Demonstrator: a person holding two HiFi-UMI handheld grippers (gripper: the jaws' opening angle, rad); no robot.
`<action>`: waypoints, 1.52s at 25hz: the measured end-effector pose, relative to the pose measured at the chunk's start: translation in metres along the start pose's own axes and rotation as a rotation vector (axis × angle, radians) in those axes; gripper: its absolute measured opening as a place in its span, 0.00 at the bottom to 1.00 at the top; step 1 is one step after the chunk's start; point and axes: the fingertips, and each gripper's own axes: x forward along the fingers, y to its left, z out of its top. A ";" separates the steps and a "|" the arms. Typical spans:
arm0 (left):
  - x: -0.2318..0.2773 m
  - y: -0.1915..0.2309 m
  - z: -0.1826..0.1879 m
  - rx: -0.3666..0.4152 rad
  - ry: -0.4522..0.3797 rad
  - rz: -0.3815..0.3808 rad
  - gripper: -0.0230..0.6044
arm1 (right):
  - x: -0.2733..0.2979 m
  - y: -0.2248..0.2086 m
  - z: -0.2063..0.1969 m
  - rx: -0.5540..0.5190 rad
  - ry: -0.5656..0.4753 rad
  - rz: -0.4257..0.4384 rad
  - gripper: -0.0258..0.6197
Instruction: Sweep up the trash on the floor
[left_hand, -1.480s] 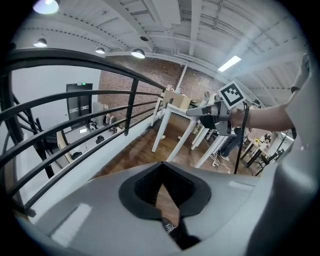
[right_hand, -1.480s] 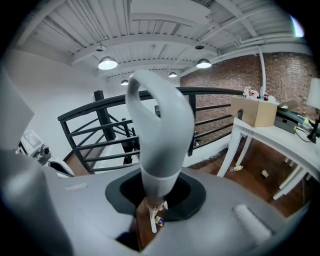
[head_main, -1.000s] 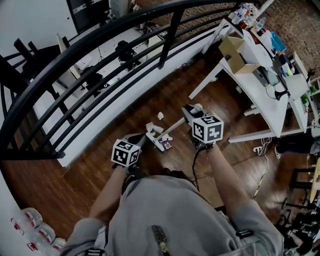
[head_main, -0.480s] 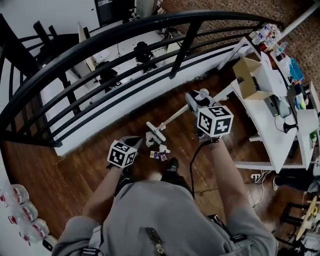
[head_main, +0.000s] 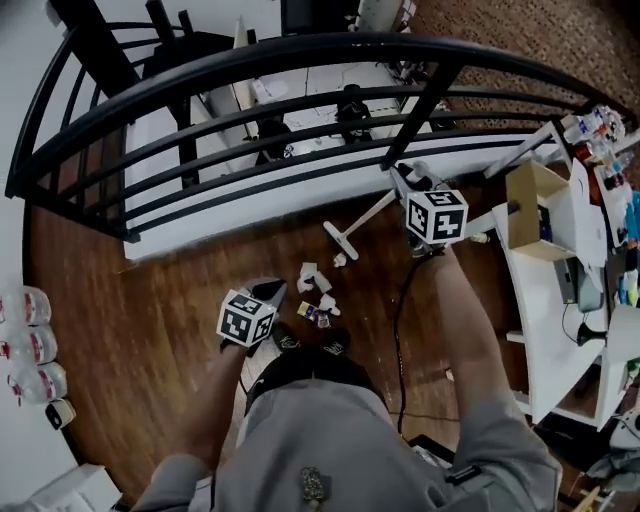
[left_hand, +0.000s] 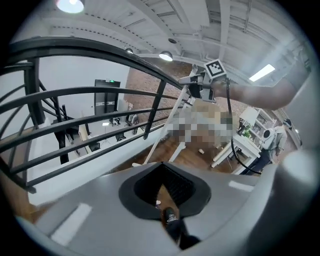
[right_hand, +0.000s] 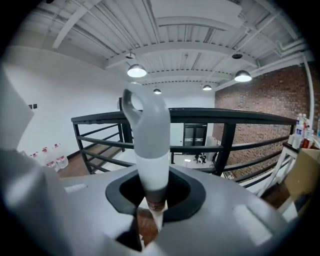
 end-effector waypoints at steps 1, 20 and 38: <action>0.001 0.000 -0.001 -0.009 -0.011 0.008 0.04 | 0.004 -0.002 -0.004 -0.012 0.006 0.005 0.13; 0.018 -0.114 -0.017 -0.283 -0.126 0.360 0.04 | -0.048 0.032 -0.103 -0.167 -0.009 0.435 0.14; -0.091 -0.168 -0.066 -0.293 -0.339 0.510 0.04 | -0.125 0.160 -0.151 -0.278 0.020 0.602 0.15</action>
